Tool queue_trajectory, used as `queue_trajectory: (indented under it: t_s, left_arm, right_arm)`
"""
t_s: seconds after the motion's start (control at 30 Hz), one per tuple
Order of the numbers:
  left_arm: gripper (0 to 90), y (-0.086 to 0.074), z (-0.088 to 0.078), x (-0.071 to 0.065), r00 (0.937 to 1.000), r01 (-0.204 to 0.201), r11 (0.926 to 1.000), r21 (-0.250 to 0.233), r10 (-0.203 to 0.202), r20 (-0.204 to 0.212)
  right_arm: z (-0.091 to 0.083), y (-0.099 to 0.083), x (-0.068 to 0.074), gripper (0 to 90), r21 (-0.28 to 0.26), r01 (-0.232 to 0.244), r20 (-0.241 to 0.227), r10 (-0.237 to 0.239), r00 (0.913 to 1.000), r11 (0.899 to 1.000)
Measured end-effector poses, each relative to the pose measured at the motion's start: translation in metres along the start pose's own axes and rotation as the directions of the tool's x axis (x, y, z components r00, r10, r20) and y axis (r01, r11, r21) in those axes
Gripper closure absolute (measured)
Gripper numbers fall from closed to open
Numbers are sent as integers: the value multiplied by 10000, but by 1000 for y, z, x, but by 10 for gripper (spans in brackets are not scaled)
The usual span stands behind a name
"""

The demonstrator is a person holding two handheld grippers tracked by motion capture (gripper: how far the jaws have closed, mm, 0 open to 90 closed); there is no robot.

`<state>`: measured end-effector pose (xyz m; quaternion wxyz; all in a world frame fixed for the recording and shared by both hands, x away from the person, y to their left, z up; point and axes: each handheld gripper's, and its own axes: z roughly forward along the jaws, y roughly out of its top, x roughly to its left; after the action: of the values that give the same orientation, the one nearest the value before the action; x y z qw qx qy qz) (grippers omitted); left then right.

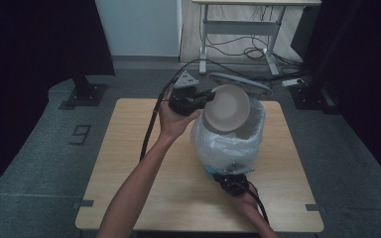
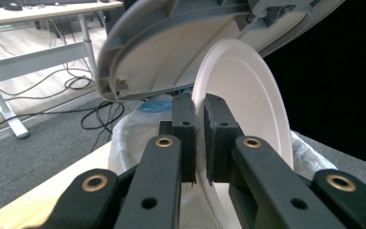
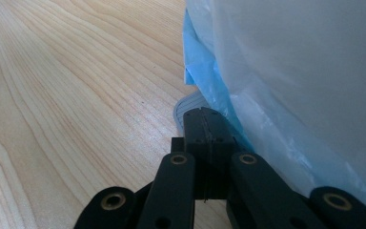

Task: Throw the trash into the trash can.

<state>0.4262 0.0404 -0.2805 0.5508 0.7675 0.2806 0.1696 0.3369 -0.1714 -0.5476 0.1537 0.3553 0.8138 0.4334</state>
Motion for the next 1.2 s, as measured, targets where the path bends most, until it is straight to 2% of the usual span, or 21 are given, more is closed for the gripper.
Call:
queue_trajectory:
  t_s: [0.3,0.33,0.4,0.43,0.53,0.73,0.93,1.2]
  left_arm:
    - [832,0,15,-3,10000,9,10000,42,-9,-24]
    - [779,-1,19,-2,10000,-45,10000,8,45,63]
    - [622,-1,20,-2,9999,-92,9998,151,93,-92]
    - [588,-2,20,-2,9997,-149,9997,194,152,-177]
    - [543,-5,16,-2,9997,-247,9993,282,249,-72]
    - [465,-14,1,3,9999,-103,9989,463,105,-53]
    - [425,-22,-18,7,10000,-18,9992,404,20,-61]
    - [424,-33,-36,13,9998,78,9993,362,-71,-174]
  right_arm:
    - [0,0,1,895,51,-59,16,59,10000,10000]
    - [0,0,1,895,53,-56,23,56,10000,10000]
    - [0,0,1,895,50,-46,26,46,10000,10000]
    - [0,0,1,895,50,-47,26,47,10000,10000]
    - [0,0,0,895,2,31,30,-31,10000,10000]
    - [0,0,1,895,4,69,49,-69,10000,10000]
    - [0,0,1,895,2,44,38,-44,10000,10000]
    - [0,0,0,894,12,-17,-7,17,10000,10000]
